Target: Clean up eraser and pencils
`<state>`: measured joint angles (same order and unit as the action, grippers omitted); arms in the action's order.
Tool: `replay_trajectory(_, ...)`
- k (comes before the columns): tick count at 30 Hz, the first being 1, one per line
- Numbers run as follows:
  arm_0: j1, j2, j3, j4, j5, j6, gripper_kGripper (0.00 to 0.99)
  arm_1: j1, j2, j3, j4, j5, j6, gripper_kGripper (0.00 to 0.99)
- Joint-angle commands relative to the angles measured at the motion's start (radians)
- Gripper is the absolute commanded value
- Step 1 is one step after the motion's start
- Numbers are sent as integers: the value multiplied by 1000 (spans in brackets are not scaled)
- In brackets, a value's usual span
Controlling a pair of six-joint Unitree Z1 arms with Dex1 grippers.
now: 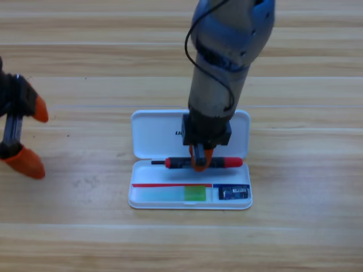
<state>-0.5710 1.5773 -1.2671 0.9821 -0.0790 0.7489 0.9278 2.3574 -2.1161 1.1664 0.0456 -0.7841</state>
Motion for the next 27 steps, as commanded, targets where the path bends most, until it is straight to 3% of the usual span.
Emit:
replay_trajectory(1, 19, 16, 57, -28, -13, 6, 988, 34, 95, -13, 10, -20, 17, 0)
replay_trajectory(6, 19, 18, 75, -42, -13, 6, 988, 34, 95, -15, 10, -26, 28, 0)
replay_trajectory(7, 19, 20, 78, -45, -13, 6, 988, 34, 95, -16, 10, -26, 32, 92)
replay_trajectory(12, 19, 21, 84, -49, -13, 6, 988, 34, 76, -18, 10, -26, 59, 782)
replay_trajectory(13, 19, 21, 86, -51, -13, 6, 988, 34, 63, -15, 10, -26, 63, 825)
replay_trajectory(18, 19, 23, 97, -62, -13, 6, 989, 34, -63, 33, 10, 13, 83, 911)
replay_trajectory(23, 23, 21, 87, -97, -12, 0, 973, 34, -320, 173, -2, 175, 100, 943)
replay_trajectory(25, 46, 26, 66, -120, -13, 1, 922, 31, -440, 257, -50, 247, 121, 943)
replay_trajectory(27, 72, 43, 29, -128, -30, 4, 805, 23, -566, 375, -146, 298, 167, 946)
